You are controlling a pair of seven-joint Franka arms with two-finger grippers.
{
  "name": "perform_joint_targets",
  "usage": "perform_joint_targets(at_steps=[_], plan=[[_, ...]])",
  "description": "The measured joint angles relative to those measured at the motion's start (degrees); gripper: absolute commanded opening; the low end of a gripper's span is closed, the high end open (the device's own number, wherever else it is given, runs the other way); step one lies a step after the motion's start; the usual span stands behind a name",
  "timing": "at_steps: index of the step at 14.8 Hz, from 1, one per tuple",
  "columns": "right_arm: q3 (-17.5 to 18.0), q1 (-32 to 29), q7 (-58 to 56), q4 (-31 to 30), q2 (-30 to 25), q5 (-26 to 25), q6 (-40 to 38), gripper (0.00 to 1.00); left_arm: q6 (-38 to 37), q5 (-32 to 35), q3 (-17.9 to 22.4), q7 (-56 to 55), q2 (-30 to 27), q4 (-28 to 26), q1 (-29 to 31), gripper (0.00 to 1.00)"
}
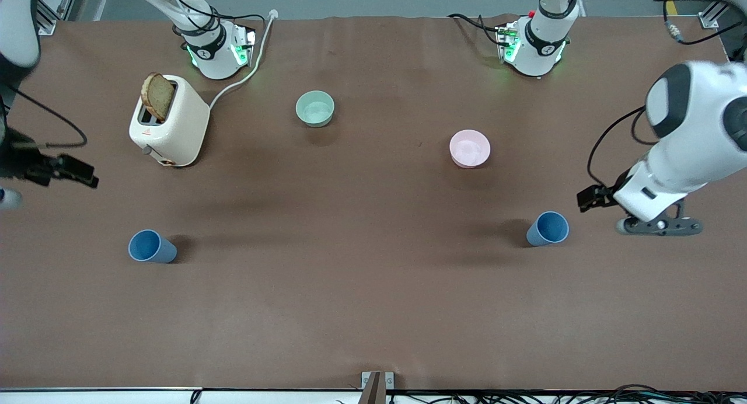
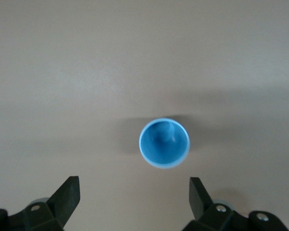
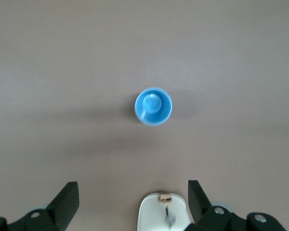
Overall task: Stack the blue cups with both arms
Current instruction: 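Reach the left and right grippers down toward the two blue cups, then close the left and right grippers around the blue cups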
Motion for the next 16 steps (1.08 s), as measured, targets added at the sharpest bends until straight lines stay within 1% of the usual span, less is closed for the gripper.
perform_joint_targets(at_steps=[2, 3, 5, 7, 8, 9, 11, 12, 13, 14, 15, 16], plan=[[-0.2, -1.2, -2.5, -2.1, 4.4, 0.0, 7.1, 1.0, 10.7, 0.1, 0.0, 0.2, 1.6, -6.5, 1.3, 1.0], [-0.3, -1.4, -3.5, -4.0, 6.1, -0.1, 11.8, 1.0, 14.8, 0.1, 0.1, 0.2, 2.6, -9.0, 1.6, 0.93], [-0.5, -1.5, -5.4, -8.8, 9.0, -0.2, 21.4, 1.0, 18.9, 0.1, 0.0, 0.2, 5.5, -11.6, 1.7, 0.8], [-0.6, -1.7, -6.3, -11.7, 12.0, -0.3, 28.5, 1.0, 20.0, 0.1, 0.0, 0.2, 8.1, -11.7, 1.7, 0.6], [-0.7, -1.8, -7.3, -12.4, 13.5, -0.3, 30.8, 1.0, 20.1, 0.1, -0.1, 0.2, 9.1, -11.7, 1.7, 0.47], [-0.8, -1.9, -8.5, -12.6, 14.9, -0.3, 32.5, 1.0, 20.2, 0.1, -0.1, 0.2, 9.9, -11.7, 1.7, 0.32], [-1.6, -2.1, -10.8, -12.6, 17.2, -0.3, 34.6, 1.0, 20.5, 0.1, -0.2, 0.2, 10.9, -11.5, 1.7, 0.1], [-1.9, -2.3, -11.6, -12.6, 18.0, -0.3, 35.0, 1.0, 20.5, 0.1, -0.2, 0.2, 11.1, -11.3, 1.7, 0.02], [-2.1, -2.5, -12.1, -12.6, 18.7, -0.3, 35.3, 1.0, 20.5, 0.1, -0.3, 0.2, 11.2, -11.0, 1.6, 0.0], [-2.2, -2.6, -12.3, -12.6, 19.3, -0.3, 36.0, 0.97, 20.5, 0.1, -0.4, 0.2, 11.2, -10.7, 1.6, 0.0], [-2.2, -2.6, -12.3, -12.6, 19.9, -0.3, 36.7, 0.85, 20.5, 0.1, -0.5, 0.2, 11.2, -10.1, 1.6, 0.0], [-2.1, -2.6, -12.3, -12.6, 20.5, -0.3, 37.2, 0.68, 20.4, 0.1, -0.9, 0.2, 11.1, -9.5, 1.6, 0.0]])
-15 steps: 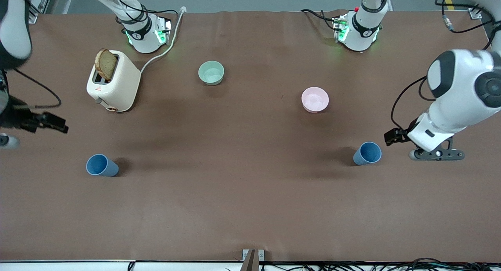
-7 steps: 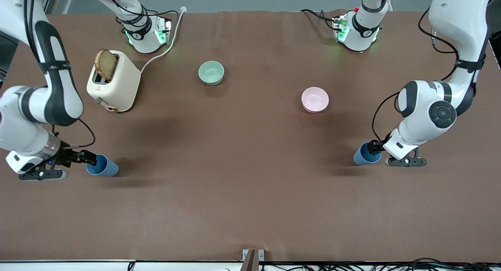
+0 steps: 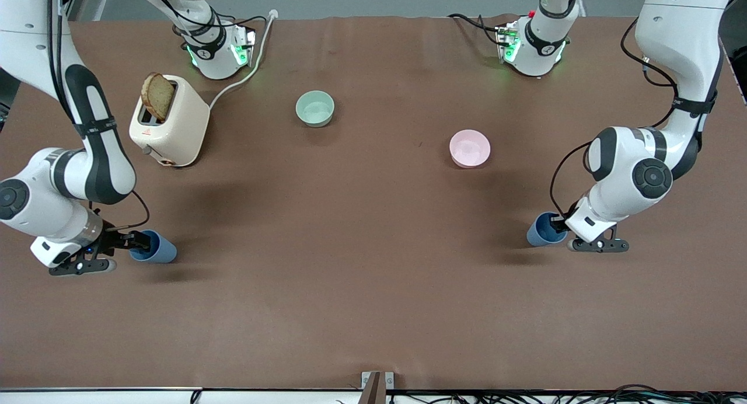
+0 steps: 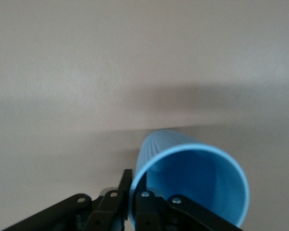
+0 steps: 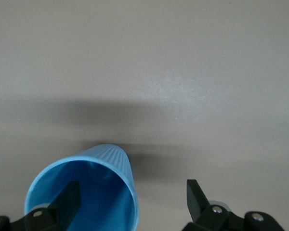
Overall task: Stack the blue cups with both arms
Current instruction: 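Close the left and right grippers around the blue cups, then carry the cup with the left gripper to the table center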
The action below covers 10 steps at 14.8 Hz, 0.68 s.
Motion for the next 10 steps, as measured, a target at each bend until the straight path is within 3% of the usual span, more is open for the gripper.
perform_joint_targets(at_steps=[2, 3, 6, 10], plan=[[0.1, 0.1, 0.0, 0.0, 1.0, 0.0, 0.3, 0.18, -0.1, -0.5, -2.6, -1.3, -0.4, 1.2, 0.1, 0.0], [0.1, 0.1, 0.0, 0.0, 1.4, 0.0, 0.3, 0.04, -0.6, -1.2, -4.8, -4.0, -0.4, 2.1, 0.0, 0.0], [0.1, 0.1, 0.0, 0.1, 1.8, 0.0, 0.3, 0.01, -2.5, -1.5, -11.9, -18.7, -0.5, 5.6, -3.0, 0.0], [0.2, 0.2, 0.0, 2.1, 1.7, 0.0, -3.8, 0.01, -3.2, -1.5, -12.6, -40.7, 1.4, 9.9, -16.3, 0.0]])
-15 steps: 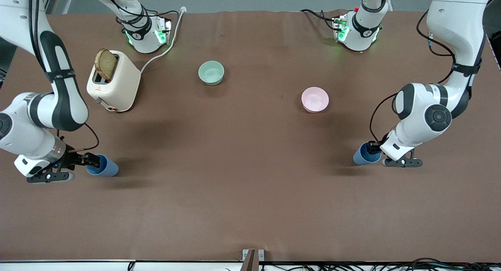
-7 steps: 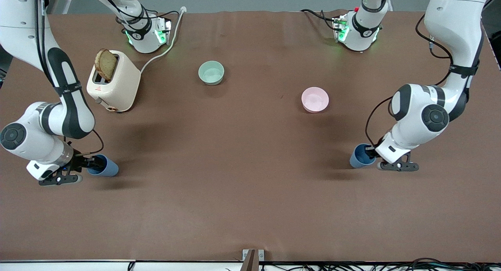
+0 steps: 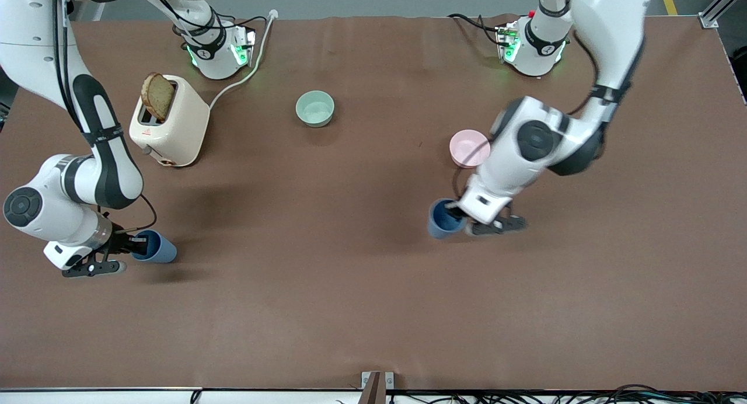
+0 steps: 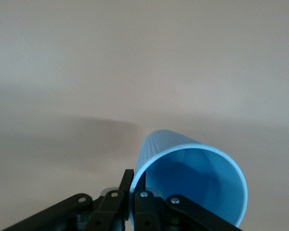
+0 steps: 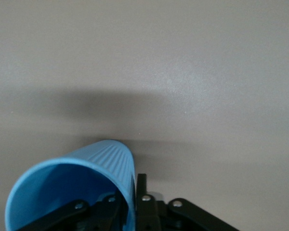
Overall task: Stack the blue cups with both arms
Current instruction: 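Carry the cup with the left gripper to the table center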
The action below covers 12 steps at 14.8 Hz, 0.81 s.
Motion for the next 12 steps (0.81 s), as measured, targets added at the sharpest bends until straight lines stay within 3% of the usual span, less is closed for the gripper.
perform_joint_targets(at_steps=[5, 6, 7, 9, 12], plan=[[0.9, 0.9, 3.3, 9.5, -3.9, 0.1, -15.4, 0.01, 0.0, 7.1, 0.5, -20.9, 9.4, 6.2, -11.1, 0.01], [1.2, 1.5, 5.3, 10.1, -5.7, 0.1, -16.8, 0.01, 0.0, 8.9, 0.5, -23.5, 11.2, 7.4, -11.9, 0.06], [1.7, 2.4, 8.2, 10.4, -7.4, 0.1, -17.8, 0.01, 0.0, 10.1, 0.5, -24.9, 12.5, 8.2, -12.1, 0.27], [3.6, 4.8, 16.5, 10.4, -10.6, 0.1, -19.7, 0.01, 0.0, 10.6, 0.6, -25.5, 13.7, 9.3, -12.0, 0.99], [10.6, 6.7, 30.1, 10.4, -13.9, 0.0, -22.5, 0.01, -0.3, 10.9, 0.8, -25.5, 13.4, 11.8, -11.5, 1.0]])
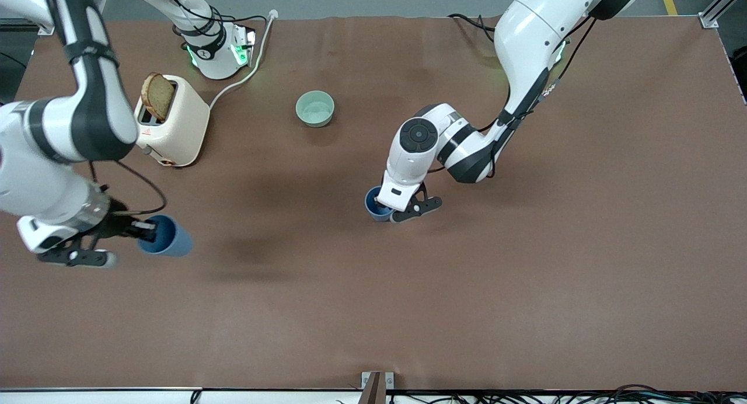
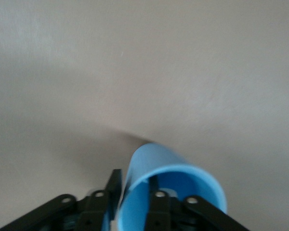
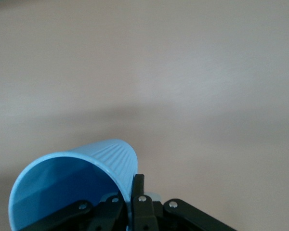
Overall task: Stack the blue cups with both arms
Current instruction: 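Set the cup down at the center and open the left gripper, then carry the right cup over the center cup while the left gripper withdraws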
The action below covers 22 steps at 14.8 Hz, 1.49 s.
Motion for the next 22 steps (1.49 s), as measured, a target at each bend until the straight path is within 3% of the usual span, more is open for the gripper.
perform_joint_targets(at_steps=[2, 4, 6, 10, 13, 16, 19, 22], plan=[[5.8, 0.3, 8.5, 0.0, -1.1, 0.0, -1.1, 0.01, -3.9, 0.2, 0.1, 0.0, -1.8, 2.4, 0.9, 1.0], [12.0, 1.0, 18.0, -0.1, -1.4, -0.1, -1.7, 0.01, -12.9, 0.5, 0.1, 0.7, -6.4, 5.7, 3.0, 1.0], [15.6, 4.2, 26.9, -0.3, -1.4, -1.3, -1.7, 0.01, -23.3, 0.5, 0.0, 5.6, -12.6, 8.8, 6.4, 1.0], [16.5, 15.2, 38.1, -0.9, -0.4, -4.5, 1.8, 0.01, -34.8, 0.1, 0.0, 21.3, -24.2, 10.2, 15.5, 1.0], [16.4, 20.7, 42.9, -0.9, 3.8, -8.1, 7.6, 0.02, -40.2, -0.9, 0.0, 32.4, -29.8, 10.2, 20.6, 1.0], [16.2, 22.1, 44.2, -0.2, 9.0, -13.4, 9.2, 0.02, -43.4, -5.2, 0.1, 41.2, -34.0, 10.2, 25.6, 1.0], [16.0, 22.1, 44.2, 2.3, 13.1, -14.3, 9.6, 0.02, -47.1, -7.7, 0.2, 52.3, -36.6, 10.2, 31.1, 1.0], [16.0, 22.2, 44.2, 4.2, 14.6, -14.4, 9.6, 0.02, -48.8, -8.0, 0.1, 55.8, -37.1, 10.0, 32.0, 1.0]])
